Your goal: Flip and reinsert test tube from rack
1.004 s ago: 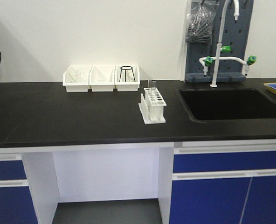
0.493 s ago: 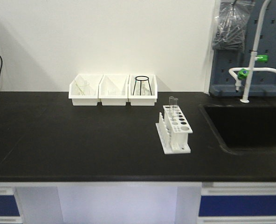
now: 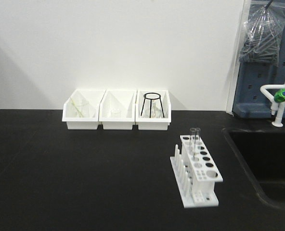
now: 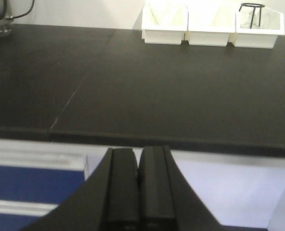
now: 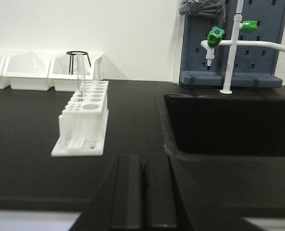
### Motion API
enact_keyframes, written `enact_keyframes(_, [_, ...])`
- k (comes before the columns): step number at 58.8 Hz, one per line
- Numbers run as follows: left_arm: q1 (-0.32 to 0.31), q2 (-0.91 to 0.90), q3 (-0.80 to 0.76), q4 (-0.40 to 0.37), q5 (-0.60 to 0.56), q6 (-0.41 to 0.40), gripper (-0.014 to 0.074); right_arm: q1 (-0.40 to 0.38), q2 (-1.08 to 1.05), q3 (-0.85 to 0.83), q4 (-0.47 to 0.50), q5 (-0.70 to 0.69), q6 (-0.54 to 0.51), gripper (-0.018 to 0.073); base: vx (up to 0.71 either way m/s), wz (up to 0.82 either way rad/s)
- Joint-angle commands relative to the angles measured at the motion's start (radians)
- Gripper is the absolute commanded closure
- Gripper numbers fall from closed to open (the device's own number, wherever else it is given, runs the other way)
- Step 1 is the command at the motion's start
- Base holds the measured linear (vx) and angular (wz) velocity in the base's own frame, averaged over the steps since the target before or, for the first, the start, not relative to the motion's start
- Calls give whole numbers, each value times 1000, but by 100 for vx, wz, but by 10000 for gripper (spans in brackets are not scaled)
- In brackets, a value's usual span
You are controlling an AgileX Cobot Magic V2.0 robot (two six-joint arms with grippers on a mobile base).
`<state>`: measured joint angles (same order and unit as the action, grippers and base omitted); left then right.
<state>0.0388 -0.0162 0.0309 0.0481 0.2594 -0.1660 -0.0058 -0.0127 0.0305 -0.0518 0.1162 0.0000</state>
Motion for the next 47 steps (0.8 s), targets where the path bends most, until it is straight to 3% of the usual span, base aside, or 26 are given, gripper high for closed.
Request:
enact_keyframes(1, [-4, -11, 2, -5, -79, 0, 603, -5, -8, 1, -10, -78, 0, 571, 46, -7])
enact_keyframes(47, [-4, -11, 2, -5, -79, 0, 603, -5, -8, 1, -10, -78, 0, 571, 34, -4])
